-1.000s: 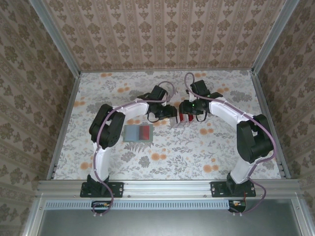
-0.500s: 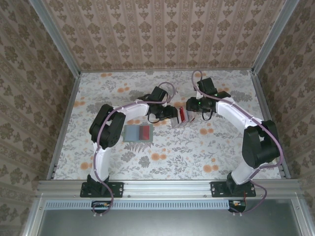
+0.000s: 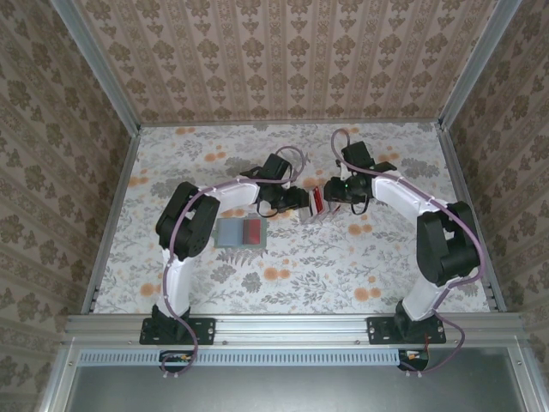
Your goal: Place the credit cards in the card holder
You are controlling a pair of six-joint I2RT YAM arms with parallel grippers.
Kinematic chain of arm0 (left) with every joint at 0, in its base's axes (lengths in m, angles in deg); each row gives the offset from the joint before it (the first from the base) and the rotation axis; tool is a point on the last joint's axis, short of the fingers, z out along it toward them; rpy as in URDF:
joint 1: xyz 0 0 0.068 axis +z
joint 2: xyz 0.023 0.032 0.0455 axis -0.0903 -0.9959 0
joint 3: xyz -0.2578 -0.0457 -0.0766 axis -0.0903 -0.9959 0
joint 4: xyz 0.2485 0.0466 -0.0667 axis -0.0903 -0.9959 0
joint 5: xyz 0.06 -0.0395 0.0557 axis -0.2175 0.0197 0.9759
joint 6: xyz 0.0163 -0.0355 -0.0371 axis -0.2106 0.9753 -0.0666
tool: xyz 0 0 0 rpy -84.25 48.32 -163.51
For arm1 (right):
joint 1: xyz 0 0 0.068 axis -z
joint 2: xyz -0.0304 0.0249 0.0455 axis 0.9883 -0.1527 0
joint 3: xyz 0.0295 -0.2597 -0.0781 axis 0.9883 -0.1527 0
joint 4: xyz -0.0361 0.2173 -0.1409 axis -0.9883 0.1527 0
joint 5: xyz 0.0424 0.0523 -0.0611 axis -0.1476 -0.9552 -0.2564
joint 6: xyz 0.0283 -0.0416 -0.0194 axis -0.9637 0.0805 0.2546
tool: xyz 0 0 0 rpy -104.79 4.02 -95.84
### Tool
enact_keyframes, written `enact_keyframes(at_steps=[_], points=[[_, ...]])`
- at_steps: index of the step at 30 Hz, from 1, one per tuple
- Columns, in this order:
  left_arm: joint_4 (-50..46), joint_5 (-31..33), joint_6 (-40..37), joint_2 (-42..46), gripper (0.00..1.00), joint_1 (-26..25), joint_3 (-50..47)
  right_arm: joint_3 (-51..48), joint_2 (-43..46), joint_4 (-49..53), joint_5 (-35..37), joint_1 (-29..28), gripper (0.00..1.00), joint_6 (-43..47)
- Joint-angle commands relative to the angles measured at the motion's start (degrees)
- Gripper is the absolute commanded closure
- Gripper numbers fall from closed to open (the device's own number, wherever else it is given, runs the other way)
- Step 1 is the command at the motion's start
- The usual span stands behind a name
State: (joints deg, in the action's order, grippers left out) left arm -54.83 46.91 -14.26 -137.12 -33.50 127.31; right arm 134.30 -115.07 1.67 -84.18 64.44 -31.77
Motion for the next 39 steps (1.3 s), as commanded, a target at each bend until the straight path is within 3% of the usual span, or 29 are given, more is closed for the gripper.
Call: enact_keyframes(at_steps=[1,15,39], points=[[-1.9,0.1,0.82,0.1,0.52,-1.0,-0.96,1.7,-0.3,0.52,-1.99,-0.84,0.56,-0.03],[-1.52,0.17,0.81,0.56,0.52,-1.4,-1.54,3.93,-5.55,1.34,-1.24,-2.38,0.55,0.33],[-1.64,0.1,0.75,0.3,0.52,-1.36,-1.29,5.23,-0.92,3.51,-0.85,-3.37,0.57,0.51]])
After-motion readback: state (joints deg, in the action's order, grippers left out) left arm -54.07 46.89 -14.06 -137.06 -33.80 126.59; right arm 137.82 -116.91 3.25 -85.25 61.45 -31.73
